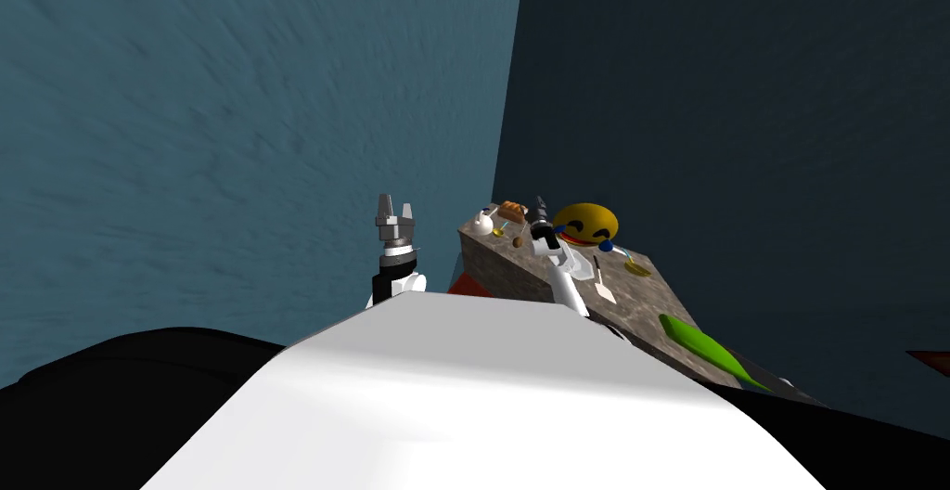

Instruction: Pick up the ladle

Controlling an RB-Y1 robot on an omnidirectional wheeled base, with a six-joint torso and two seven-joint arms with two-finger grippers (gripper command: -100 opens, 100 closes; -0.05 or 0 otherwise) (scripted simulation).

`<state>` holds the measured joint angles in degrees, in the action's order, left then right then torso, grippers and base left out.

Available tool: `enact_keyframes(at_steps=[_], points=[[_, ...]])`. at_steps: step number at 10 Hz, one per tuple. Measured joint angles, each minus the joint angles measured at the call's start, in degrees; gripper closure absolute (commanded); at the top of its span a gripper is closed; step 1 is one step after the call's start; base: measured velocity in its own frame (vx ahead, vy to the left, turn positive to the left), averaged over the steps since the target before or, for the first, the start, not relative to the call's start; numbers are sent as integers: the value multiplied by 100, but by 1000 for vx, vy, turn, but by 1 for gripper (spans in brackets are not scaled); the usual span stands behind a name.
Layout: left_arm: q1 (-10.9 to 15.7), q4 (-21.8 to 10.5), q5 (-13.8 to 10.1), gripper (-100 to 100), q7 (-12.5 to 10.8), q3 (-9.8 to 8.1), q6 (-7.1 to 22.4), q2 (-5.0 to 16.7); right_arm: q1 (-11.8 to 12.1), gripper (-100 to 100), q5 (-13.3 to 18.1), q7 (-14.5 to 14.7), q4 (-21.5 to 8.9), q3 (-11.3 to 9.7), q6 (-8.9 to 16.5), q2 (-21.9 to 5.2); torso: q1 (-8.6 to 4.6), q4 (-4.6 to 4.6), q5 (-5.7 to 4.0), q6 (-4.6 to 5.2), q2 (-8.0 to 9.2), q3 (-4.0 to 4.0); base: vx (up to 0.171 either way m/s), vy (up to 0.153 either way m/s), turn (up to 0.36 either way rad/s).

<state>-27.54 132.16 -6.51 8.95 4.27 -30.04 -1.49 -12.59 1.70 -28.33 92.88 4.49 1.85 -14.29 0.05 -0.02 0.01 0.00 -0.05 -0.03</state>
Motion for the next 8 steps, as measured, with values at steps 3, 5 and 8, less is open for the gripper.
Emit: enact_keyframes(at_steps=[3,5,8], points=[[0,0,0,0,0,0,0,0,-329,-100,-127,-182,-269,31,462,-21,-2,0,-1,0,0,0,9,10,-56],[0,0,0,0,0,0,0,0,-636,-100,-250,-355,-604,70,772,-14,1,-1,0,0,-1,-1,11,15,-35],[0,0,0,0,0,0,0,0,-991,-100,-451,-583,-1006,107,1195,-82,-3,-1,-1,0,1,0,5,6,-24]])
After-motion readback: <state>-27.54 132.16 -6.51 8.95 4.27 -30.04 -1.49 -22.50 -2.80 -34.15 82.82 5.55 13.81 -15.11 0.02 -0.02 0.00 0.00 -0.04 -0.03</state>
